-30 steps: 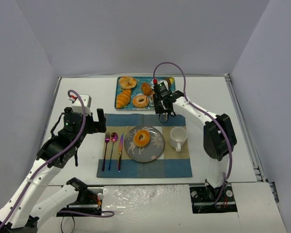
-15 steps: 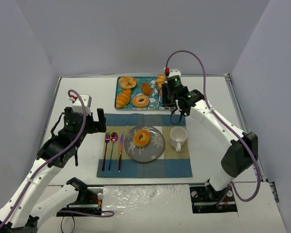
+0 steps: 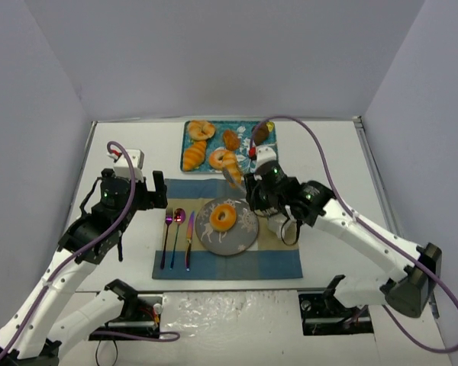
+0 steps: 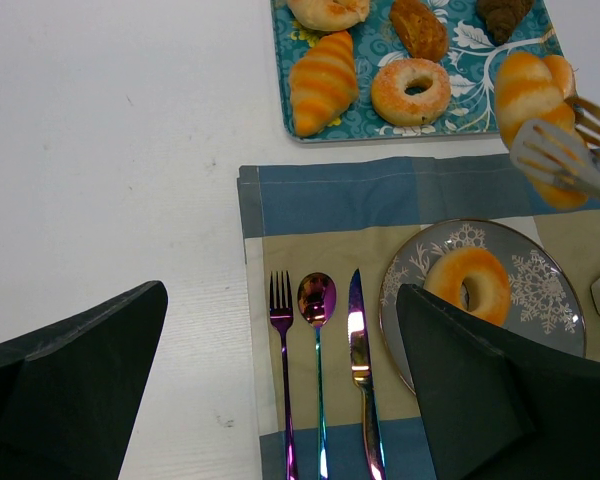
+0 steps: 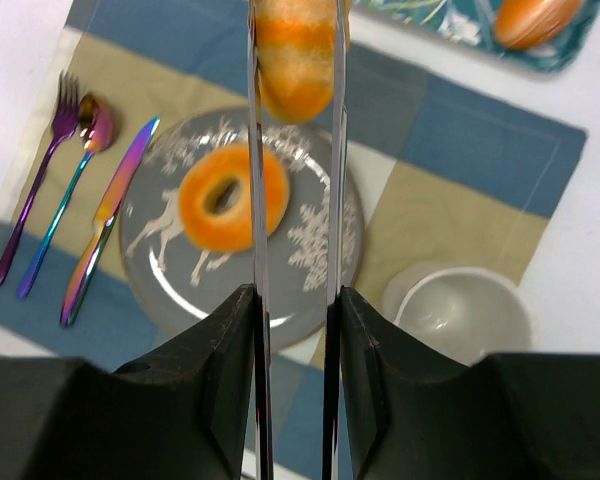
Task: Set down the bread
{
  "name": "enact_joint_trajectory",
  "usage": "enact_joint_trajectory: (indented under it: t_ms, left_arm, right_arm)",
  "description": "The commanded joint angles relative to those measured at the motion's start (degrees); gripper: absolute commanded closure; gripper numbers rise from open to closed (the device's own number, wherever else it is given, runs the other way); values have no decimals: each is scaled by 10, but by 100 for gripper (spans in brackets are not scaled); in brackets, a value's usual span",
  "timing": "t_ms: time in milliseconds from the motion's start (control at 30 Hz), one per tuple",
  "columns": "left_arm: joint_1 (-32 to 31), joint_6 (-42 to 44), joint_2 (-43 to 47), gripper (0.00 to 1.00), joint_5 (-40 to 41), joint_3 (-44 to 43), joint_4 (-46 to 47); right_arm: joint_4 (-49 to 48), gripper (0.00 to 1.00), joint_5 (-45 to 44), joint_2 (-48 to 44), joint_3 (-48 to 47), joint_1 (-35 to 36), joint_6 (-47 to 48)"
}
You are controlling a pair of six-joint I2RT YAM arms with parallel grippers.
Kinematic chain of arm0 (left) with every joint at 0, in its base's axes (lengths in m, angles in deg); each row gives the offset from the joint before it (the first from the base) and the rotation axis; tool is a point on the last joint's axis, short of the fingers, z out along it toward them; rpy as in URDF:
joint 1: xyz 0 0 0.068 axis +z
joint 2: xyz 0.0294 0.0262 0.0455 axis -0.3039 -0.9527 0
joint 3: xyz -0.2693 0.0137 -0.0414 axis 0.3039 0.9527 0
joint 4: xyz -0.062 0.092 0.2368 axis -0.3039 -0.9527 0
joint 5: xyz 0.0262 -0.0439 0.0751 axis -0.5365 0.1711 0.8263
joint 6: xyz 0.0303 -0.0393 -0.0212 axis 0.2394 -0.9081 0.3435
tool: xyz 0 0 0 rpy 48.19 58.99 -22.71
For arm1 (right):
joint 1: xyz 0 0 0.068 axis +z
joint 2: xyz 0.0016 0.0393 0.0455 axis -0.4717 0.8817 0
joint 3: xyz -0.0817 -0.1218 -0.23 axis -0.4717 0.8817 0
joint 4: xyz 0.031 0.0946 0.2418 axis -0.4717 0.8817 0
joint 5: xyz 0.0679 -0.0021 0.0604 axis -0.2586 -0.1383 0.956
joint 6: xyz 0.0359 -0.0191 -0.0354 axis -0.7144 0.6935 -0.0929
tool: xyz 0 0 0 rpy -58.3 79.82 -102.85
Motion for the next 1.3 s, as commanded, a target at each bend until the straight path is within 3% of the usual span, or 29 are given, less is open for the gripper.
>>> enact_joint_trajectory:
  t_ms: [0, 233, 600, 1267]
  left_arm:
    - [-4, 6, -1, 3, 3, -17, 29]
    - [-4, 6, -2, 3, 2, -17, 29]
    - [-3, 6, -3, 3, 4, -17, 28]
    - [-4, 5, -4, 3, 5, -17, 28]
  right_arm:
    - [-16, 95, 36, -85, 41, 21, -32]
    - [-11, 95, 76, -124, 85, 63, -36]
    - [-5, 95, 63, -85, 104, 151, -35]
    - [-2, 90, 55, -60, 133, 209, -44]
